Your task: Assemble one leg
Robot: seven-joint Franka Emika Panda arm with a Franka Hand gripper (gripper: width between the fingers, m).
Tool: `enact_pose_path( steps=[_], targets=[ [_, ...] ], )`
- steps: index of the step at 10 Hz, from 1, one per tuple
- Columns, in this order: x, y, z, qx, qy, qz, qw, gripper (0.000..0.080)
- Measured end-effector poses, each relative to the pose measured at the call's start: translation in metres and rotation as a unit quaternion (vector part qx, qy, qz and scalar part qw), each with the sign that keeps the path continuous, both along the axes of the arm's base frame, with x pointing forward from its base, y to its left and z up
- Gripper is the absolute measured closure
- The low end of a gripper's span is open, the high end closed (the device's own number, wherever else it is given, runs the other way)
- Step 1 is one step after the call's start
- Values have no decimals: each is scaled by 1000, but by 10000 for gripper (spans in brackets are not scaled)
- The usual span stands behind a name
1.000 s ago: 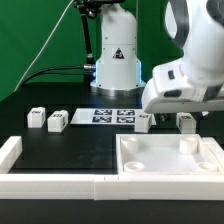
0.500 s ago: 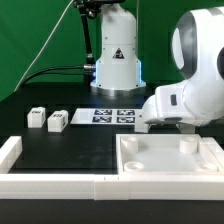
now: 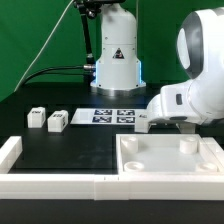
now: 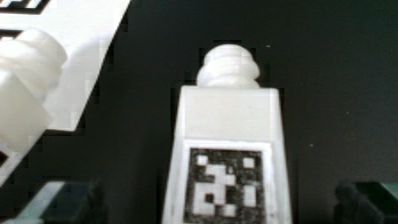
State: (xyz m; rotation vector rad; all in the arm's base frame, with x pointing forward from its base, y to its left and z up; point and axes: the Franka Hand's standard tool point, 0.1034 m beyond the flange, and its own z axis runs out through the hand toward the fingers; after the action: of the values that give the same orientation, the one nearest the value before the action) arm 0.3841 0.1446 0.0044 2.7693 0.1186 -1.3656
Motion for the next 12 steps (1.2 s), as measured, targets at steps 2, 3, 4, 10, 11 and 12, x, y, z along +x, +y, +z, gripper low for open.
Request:
enact_pose_path(
  steps=[2,3,4,10,11,12],
  targets=[
    [0,0,0,0,0,0,1000,421],
    [0,0,0,0,0,0,1000,510],
    [0,0,0,0,0,0,1000,510],
    [0,0,8,-2,4,0,1000,509],
    [1,2,22,-3,7,2,1000,509],
    [3,2,39,-4,9,2,1000,509]
  ],
)
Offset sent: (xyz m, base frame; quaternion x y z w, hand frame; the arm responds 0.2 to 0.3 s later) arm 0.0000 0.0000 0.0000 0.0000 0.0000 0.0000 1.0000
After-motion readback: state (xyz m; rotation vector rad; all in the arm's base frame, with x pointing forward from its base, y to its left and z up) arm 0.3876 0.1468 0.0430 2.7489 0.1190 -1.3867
